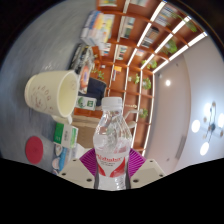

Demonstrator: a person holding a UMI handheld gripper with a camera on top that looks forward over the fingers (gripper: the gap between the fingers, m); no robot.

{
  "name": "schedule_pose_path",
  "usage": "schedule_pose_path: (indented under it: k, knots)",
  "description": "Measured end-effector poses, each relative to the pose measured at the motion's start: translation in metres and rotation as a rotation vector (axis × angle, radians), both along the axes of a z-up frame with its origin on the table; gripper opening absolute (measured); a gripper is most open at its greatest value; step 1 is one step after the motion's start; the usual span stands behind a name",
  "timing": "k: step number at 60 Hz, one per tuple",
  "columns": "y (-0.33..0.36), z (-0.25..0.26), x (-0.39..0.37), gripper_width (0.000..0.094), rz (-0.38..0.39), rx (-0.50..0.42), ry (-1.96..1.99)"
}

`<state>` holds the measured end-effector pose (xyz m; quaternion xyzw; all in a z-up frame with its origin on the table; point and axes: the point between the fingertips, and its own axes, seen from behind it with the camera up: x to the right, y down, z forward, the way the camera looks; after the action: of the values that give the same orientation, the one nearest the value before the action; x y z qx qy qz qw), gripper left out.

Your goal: Pour water

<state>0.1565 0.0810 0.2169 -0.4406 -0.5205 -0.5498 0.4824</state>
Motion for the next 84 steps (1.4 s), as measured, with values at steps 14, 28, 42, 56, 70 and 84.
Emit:
schedule_pose_path:
  k: [14,28,42,56,70,84]
  knots:
    - [-0.008,-0.02,0.018,0.0385,0.053,-0.179,0.971]
    - [0.011,-0.062,0.036,0.0386,0.092,-0.263,1.57]
    - [0.022,-0.09,0.039,0.0386,0.12,-0.283,1.722]
    - [0.02,-0.103,0.038,0.0387,0.128,-0.26,1.72]
    - [0.02,-0.107,0.042,0.0564,0.071,-0.258,1.707]
    - [-0.032,-0.114,0.059,0.0812,-0.076,-0.222,1.683]
